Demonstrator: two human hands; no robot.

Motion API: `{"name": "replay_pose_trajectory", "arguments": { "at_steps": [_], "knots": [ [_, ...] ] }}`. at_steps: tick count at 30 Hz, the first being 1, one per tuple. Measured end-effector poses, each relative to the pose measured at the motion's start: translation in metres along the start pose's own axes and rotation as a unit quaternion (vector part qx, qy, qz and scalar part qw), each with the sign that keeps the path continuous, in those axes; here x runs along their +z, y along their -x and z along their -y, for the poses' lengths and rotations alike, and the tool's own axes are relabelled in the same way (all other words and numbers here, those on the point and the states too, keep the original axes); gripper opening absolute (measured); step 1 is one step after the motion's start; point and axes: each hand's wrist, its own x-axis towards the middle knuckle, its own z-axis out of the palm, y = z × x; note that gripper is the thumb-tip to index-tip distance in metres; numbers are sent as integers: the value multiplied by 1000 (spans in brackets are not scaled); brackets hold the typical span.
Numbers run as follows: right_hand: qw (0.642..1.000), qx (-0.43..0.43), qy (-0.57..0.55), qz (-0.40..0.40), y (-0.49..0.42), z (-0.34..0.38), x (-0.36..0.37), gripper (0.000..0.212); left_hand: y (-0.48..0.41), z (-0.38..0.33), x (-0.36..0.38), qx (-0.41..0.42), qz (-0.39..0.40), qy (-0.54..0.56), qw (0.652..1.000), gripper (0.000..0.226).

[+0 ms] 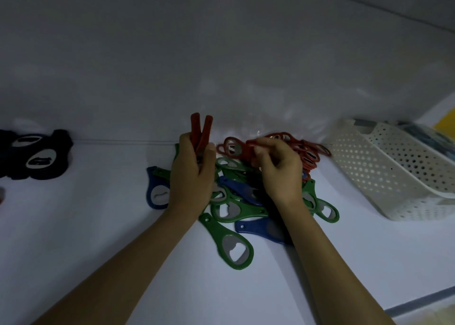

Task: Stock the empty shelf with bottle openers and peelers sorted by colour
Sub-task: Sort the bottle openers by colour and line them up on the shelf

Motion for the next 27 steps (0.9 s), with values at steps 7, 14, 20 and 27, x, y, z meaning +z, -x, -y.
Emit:
{"name": "replay_pose_trajectory", "arguments": {
  "at_steps": [7, 14, 20, 27],
  "knots": [
    [960, 53, -265, 78, 1, 13, -5, 12, 3, -5, 2, 21, 99, -35, 994, 67],
    [987, 58, -146, 29, -5, 6, 0, 20, 3, 3, -1, 36, 105, -72, 991, 18],
    [920, -75, 342, 176, -7, -16, 4, 26, 1, 2, -4, 0, 91, -9, 996, 25],
    [966, -26, 242, 89, -4, -8, 3, 14, 0, 4, -3, -40, 67, 29, 997, 19]
  ]
}}
